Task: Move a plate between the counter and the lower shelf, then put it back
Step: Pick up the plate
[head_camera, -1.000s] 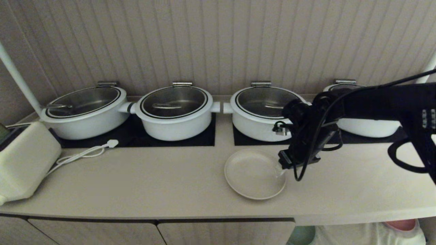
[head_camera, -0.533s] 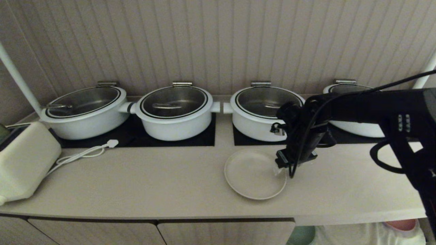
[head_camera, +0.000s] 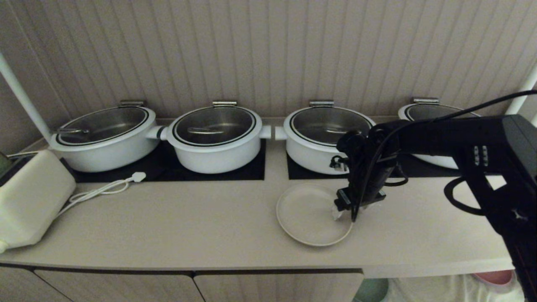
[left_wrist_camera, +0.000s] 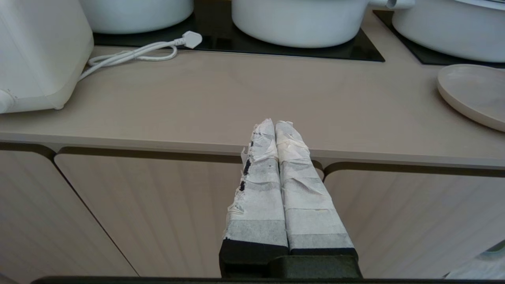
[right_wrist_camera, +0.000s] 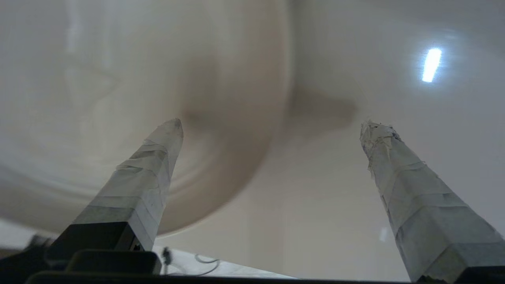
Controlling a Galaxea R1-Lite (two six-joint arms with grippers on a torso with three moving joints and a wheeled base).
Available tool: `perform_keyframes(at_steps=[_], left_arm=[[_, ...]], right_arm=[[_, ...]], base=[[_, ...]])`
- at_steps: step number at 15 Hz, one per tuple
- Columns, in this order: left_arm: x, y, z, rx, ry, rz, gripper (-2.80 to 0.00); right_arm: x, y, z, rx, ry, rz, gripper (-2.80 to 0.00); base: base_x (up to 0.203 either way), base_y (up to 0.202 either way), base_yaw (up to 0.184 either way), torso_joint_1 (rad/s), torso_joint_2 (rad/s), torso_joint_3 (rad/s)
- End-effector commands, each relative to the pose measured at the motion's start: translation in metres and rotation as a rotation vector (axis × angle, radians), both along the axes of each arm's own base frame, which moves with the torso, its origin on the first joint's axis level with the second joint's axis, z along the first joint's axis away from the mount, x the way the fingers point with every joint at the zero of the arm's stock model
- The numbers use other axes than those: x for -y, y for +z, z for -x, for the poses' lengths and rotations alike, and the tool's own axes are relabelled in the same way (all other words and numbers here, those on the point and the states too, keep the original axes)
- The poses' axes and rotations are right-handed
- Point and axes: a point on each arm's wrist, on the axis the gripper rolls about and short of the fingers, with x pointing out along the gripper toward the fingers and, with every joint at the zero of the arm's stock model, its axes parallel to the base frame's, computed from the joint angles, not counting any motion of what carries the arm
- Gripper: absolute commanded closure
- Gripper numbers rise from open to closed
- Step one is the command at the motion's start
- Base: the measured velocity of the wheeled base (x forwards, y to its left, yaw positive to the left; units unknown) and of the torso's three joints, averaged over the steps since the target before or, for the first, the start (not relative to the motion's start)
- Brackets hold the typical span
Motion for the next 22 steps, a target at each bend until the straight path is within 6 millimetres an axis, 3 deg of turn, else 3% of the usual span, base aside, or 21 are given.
perform_keyframes(at_steps=[1,19,20,22], left_arm=[[0.000,0.000,0.000,0.001,0.000,0.001,0.00],[0.000,0.000,0.000,0.001,0.001,0.001,0.00],[0.000,0.000,0.000,0.001,0.001,0.001,0.00],[0.000,0.000,0.000,0.001,0.001,0.001,0.00]], right_arm=[[-0.001,0.003,0.001,-0.006,0.005,-0.029,-2.80],[-0.011,-0.002,0.006,-0.026,0.025,-0.024,-2.80],[-0.011,-0.002,0.006,-0.025,0.025,-0.024,0.00],[-0.012,-0.004,0.005,-0.029,0.007,-0.027,0.00]], base=[[0.000,0.000,0.000,0.000,0.00,0.000],[0.000,0.000,0.000,0.000,0.00,0.000],[0.000,0.000,0.000,0.000,0.00,0.000],[0.000,0.000,0.000,0.000,0.00,0.000]])
